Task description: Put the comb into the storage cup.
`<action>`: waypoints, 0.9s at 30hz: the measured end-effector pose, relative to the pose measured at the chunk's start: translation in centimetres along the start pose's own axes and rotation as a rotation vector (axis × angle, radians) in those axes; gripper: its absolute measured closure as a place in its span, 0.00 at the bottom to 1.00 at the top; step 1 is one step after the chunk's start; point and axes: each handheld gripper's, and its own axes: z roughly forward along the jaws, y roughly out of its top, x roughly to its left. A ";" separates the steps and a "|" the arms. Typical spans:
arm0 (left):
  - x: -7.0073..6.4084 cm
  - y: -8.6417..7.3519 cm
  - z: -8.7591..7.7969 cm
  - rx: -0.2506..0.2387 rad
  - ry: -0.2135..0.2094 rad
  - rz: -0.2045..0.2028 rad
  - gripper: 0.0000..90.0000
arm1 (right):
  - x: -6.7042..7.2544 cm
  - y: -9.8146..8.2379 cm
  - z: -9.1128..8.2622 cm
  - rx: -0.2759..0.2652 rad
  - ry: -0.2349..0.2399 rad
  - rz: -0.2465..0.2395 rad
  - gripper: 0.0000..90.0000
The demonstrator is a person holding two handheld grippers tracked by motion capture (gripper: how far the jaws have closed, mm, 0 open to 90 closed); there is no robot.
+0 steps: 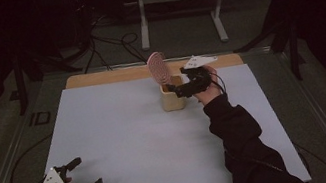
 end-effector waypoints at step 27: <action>-0.1 0.0 -0.1 -0.002 0.004 0.001 0.00 | 0.2 -0.8 -6.3 0.015 0.023 -0.003 0.10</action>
